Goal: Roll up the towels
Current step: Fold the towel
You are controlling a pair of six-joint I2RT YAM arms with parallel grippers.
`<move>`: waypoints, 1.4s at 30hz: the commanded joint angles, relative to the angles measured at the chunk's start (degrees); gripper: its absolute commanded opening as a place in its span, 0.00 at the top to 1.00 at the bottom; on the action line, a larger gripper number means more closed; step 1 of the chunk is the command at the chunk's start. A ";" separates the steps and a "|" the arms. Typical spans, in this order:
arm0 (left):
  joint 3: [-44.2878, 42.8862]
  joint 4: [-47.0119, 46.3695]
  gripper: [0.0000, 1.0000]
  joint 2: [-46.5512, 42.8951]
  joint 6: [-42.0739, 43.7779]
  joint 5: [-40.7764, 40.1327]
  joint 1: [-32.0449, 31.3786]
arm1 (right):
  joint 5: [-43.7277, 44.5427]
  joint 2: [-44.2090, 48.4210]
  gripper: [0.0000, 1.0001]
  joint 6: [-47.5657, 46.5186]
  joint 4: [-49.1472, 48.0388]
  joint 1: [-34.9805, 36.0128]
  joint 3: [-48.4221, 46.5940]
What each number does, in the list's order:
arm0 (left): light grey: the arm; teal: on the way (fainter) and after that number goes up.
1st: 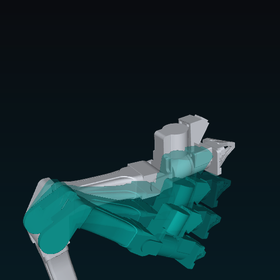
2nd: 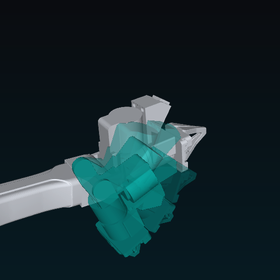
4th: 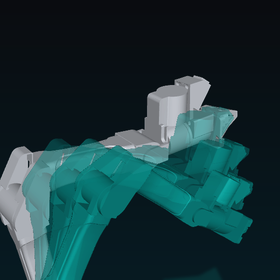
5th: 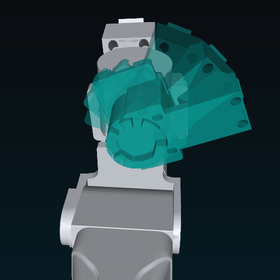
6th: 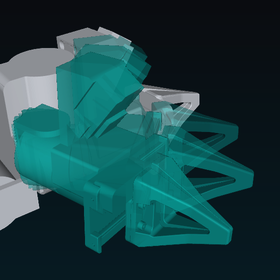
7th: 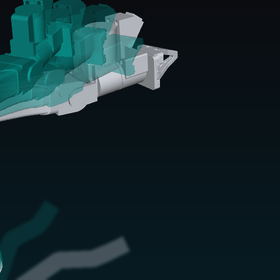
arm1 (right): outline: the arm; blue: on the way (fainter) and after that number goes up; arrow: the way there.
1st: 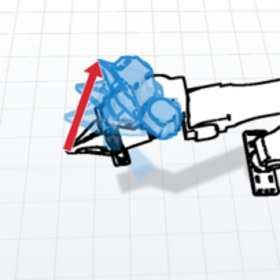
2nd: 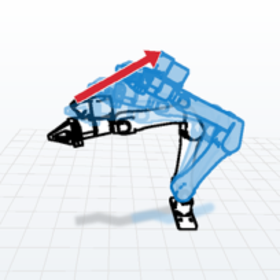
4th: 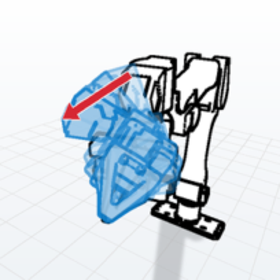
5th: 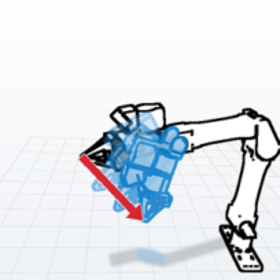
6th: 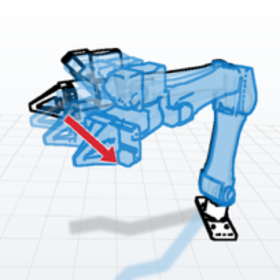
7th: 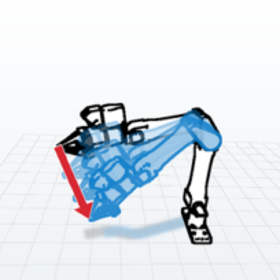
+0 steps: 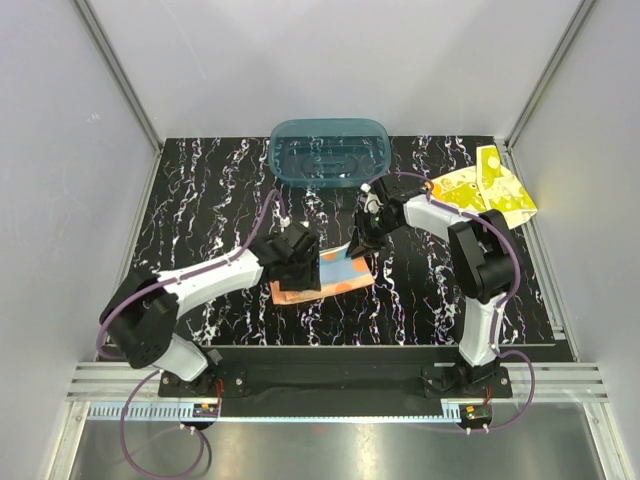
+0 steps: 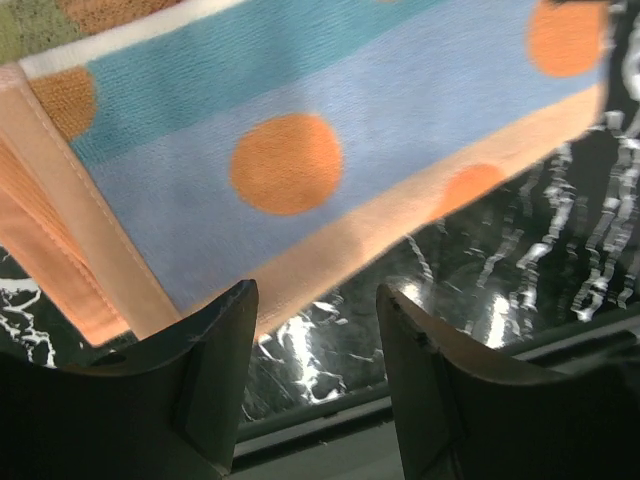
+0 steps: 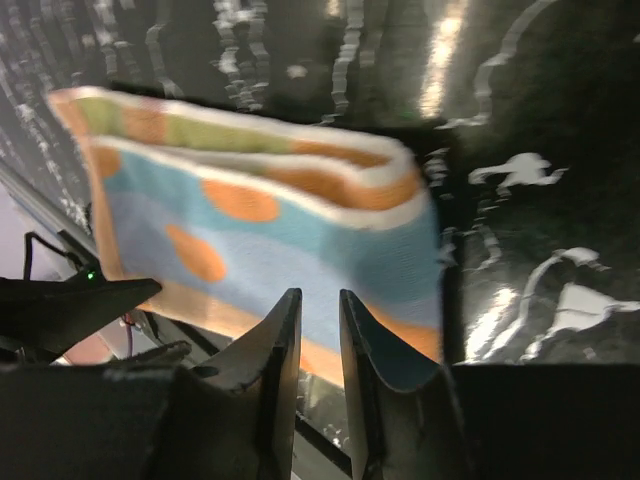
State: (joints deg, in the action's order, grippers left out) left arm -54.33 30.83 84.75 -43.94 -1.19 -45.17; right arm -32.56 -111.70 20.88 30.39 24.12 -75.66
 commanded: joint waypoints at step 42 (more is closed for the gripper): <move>-8.00 4.60 0.42 3.93 12.92 -2.50 11.76 | 6.10 -4.57 0.60 -2.25 6.96 -2.14 -6.96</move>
State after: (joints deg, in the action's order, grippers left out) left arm -64.90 36.93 88.33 -30.09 -5.17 -34.26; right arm -28.49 -111.83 19.81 36.47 22.37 -82.06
